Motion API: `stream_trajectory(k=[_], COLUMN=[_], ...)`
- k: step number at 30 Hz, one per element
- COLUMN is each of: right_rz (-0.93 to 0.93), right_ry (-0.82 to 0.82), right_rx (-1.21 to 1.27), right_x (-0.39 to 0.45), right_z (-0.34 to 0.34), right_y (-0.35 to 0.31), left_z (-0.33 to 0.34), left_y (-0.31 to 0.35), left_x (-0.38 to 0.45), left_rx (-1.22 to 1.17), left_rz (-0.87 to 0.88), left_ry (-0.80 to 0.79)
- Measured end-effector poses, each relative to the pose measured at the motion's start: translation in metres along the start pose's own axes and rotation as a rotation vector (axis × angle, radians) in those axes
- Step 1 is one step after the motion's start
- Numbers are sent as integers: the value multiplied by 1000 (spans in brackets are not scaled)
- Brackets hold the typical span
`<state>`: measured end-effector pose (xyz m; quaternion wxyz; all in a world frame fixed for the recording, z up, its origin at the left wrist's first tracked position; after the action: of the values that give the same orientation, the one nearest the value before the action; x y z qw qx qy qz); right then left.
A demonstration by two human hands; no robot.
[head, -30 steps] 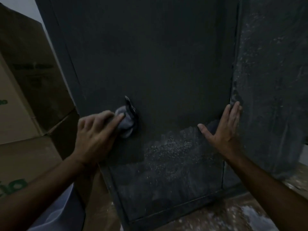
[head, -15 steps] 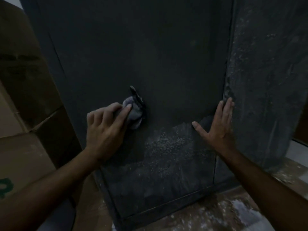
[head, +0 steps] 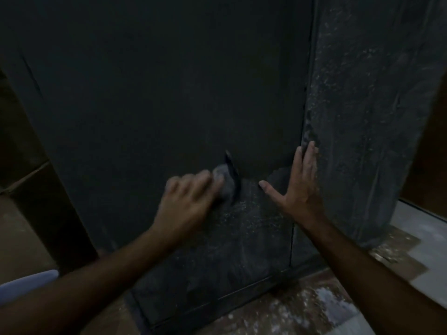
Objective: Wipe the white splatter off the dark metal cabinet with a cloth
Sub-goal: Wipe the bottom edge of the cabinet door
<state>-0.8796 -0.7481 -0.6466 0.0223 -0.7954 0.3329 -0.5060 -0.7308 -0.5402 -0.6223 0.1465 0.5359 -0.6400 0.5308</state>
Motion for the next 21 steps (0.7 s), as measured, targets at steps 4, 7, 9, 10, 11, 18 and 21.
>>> stream_trajectory(k=[4, 7, 9, 10, 11, 18, 21], right_rz=[-37, -87, -125, -148, -166, -150, -138], right_ry=[1, 21, 37, 49, 66, 113, 144], right_rx=[56, 81, 95, 105, 112, 143, 168], right_x=[-1, -2, -2, -1, -1, 0, -1], right_z=[-2, -4, -7, -10, -11, -11, -11], right_y=[2, 5, 9, 10, 10, 17, 14], left_z=[31, 10, 4, 8, 15, 38, 1], left_y=[52, 14, -1, 3, 14, 52, -3], left_x=[-42, 31, 63, 64, 56, 24, 69], left_rx=[19, 20, 42, 42, 25, -1, 39], left_rz=[320, 35, -149, -176, -147, 151, -169], left_ry=[-162, 7, 61, 57, 34, -80, 95])
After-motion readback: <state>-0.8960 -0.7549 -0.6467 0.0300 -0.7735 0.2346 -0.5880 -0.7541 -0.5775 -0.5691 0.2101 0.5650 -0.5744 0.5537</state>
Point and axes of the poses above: each hand's wrist, its own x-axis towards the middle knuckle, its own z-axis out of the palm, y = z × x, the point moved 10 cm from there along x, towards the middle knuckle, and after that the axes turned 1 degree about y, right-handed, at the moved point
